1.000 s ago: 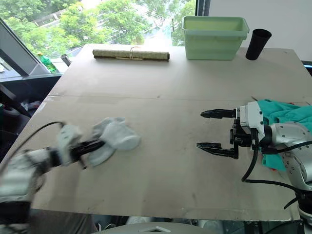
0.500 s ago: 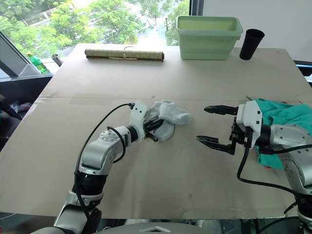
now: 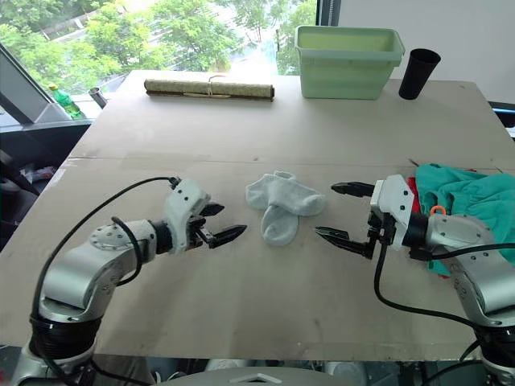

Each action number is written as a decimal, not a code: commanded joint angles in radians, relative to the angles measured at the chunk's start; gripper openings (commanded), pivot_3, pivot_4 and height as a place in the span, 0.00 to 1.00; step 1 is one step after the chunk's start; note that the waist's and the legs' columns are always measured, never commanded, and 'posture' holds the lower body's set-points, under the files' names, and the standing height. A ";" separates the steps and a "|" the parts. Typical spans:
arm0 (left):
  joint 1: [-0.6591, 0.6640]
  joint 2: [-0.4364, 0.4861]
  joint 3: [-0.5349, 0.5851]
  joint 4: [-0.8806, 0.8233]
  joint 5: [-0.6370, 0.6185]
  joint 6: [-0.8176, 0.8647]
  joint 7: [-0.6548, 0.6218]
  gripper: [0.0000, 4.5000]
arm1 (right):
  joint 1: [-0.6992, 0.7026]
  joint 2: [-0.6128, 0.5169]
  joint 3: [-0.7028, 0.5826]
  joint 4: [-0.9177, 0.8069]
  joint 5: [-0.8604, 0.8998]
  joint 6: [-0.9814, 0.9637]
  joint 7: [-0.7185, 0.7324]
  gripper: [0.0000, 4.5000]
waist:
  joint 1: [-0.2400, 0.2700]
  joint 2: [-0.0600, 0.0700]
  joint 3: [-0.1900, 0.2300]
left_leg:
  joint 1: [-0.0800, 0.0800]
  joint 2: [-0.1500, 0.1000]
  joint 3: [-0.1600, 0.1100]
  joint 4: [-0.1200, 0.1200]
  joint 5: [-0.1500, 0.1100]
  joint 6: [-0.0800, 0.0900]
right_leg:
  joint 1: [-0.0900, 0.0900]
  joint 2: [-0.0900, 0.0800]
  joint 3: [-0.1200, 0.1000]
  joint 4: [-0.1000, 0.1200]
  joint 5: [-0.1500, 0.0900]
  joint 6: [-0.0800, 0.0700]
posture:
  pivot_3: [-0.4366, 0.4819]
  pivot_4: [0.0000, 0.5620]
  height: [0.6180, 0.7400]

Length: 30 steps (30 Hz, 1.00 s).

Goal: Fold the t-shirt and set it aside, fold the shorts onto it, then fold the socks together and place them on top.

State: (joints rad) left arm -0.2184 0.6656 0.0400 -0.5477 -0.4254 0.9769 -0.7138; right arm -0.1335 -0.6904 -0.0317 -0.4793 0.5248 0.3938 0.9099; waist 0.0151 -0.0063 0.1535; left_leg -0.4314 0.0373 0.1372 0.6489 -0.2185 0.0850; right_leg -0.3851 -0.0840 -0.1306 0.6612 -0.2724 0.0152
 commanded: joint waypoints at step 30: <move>-0.497 -0.054 -0.177 1.042 0.338 -0.835 -0.339 0.01 | -0.258 0.190 0.459 0.369 -0.395 -0.052 0.041 0.00 | -0.007 -0.003 0.000 | -0.001 0.001 0.002 0.002 0.003 0.004 | -0.001 0.003 0.000 0.003 0.000 0.000 | 0.48 0.27 0.97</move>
State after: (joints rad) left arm -0.7019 0.5767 -0.1834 0.5489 -0.0537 0.1207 -1.0226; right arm -0.4033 -0.4855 0.4388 -0.0966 0.1332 0.3515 0.9326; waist 0.0085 -0.0088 0.1535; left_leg -0.4329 0.0379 0.1393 0.6510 -0.2150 0.0890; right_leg -0.3866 -0.0812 -0.1310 0.6643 -0.2721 0.0155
